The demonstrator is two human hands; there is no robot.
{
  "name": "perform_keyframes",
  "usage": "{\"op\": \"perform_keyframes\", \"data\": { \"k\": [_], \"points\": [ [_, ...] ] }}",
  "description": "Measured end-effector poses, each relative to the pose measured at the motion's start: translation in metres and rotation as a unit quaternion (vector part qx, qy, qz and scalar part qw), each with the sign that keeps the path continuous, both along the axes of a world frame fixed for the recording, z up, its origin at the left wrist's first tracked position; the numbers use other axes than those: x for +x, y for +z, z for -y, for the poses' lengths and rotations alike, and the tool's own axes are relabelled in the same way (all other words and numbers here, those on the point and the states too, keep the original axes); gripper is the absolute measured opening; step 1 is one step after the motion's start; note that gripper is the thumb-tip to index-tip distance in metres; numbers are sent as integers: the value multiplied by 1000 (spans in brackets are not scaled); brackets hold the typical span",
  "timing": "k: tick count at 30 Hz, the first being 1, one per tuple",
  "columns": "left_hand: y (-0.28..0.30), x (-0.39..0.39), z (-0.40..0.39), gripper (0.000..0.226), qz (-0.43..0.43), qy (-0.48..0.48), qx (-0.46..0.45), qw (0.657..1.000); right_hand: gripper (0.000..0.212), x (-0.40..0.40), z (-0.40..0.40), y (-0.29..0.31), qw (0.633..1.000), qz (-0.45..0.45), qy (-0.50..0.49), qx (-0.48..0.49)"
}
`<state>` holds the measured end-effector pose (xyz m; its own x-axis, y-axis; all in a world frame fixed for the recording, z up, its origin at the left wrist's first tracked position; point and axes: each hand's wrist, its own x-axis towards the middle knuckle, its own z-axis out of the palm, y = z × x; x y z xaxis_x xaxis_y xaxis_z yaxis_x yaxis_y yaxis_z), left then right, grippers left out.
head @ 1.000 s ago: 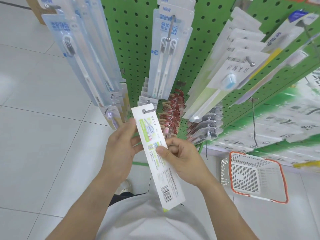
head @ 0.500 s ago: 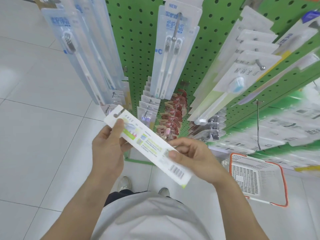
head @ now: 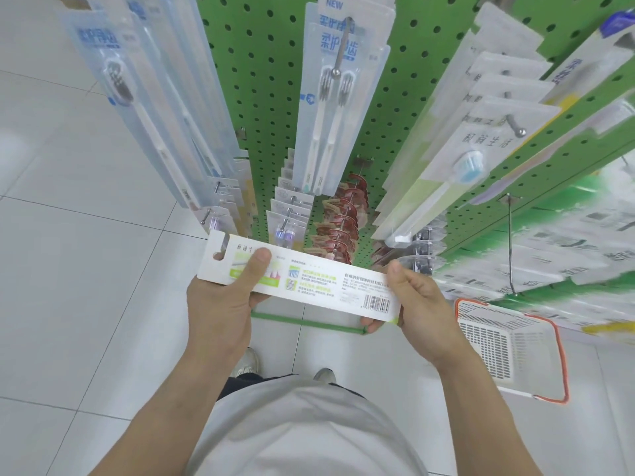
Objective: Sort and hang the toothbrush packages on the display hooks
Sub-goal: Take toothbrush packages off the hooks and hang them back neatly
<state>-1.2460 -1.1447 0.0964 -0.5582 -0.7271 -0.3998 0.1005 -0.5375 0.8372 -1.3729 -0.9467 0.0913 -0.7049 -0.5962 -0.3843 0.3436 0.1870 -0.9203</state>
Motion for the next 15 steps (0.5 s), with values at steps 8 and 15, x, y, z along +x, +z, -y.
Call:
{"op": "perform_keyframes", "data": {
  "k": [8, 15],
  "points": [
    [-3, -2, -8, 22, 6, -37, -74, 997, 31, -4, -3, 5, 999, -37, -14, 33],
    [10, -4, -9, 17, 2, -48, -32, 998, 42, -3, -6, -8, 997, -32, -68, 34]
  ]
}}
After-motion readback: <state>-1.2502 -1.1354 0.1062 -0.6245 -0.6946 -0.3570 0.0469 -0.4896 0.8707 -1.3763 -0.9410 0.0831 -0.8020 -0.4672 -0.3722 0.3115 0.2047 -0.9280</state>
